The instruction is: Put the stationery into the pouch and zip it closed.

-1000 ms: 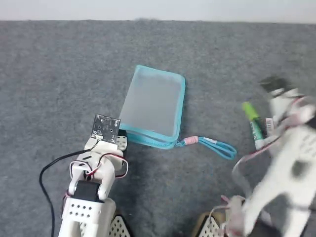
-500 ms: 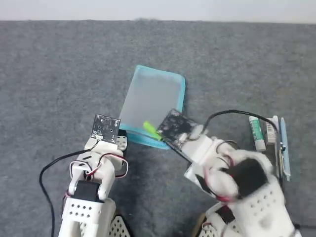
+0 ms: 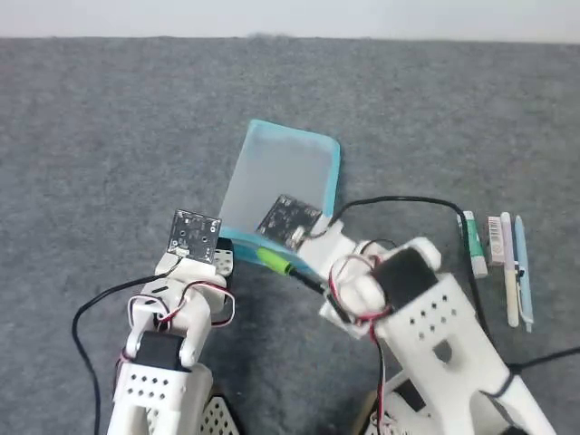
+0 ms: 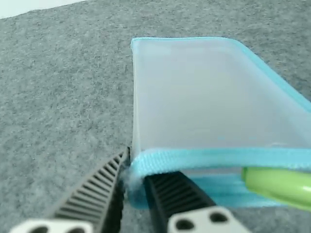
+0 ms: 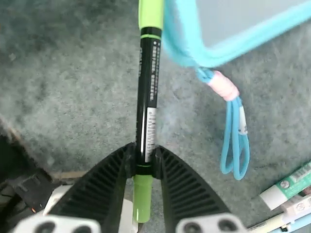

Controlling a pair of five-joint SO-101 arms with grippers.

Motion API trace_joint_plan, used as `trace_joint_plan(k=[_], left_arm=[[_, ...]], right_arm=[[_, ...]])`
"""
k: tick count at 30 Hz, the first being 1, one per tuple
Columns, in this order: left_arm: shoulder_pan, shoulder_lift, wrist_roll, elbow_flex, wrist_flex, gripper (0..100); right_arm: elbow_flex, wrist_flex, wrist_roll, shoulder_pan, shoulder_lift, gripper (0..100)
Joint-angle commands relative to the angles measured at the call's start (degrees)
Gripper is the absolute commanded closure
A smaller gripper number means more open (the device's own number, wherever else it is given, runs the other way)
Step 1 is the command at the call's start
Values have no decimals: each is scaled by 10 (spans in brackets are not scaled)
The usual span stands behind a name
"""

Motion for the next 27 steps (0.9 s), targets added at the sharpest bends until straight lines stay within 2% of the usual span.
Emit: trace_joint_plan(k=[1, 7, 9, 18, 25, 27], left_arm=[[5, 4, 8, -13, -19, 988], [62, 5, 8, -10, -19, 988], [63, 5, 8, -10, -19, 988], [67, 4, 8, -10, -20, 988], [67, 3, 8, -10, -21, 988], [67, 3, 8, -10, -21, 988]], right_arm=[[-6, -35, -12, 42, 40, 992], [-78, -59, -52, 73, 149, 992], [-114, -58, -59, 84, 189, 992], [-284, -59, -178, 131, 364, 992], [-393, -44, -240, 132, 427, 987], [-415, -29, -241, 120, 428, 946]])
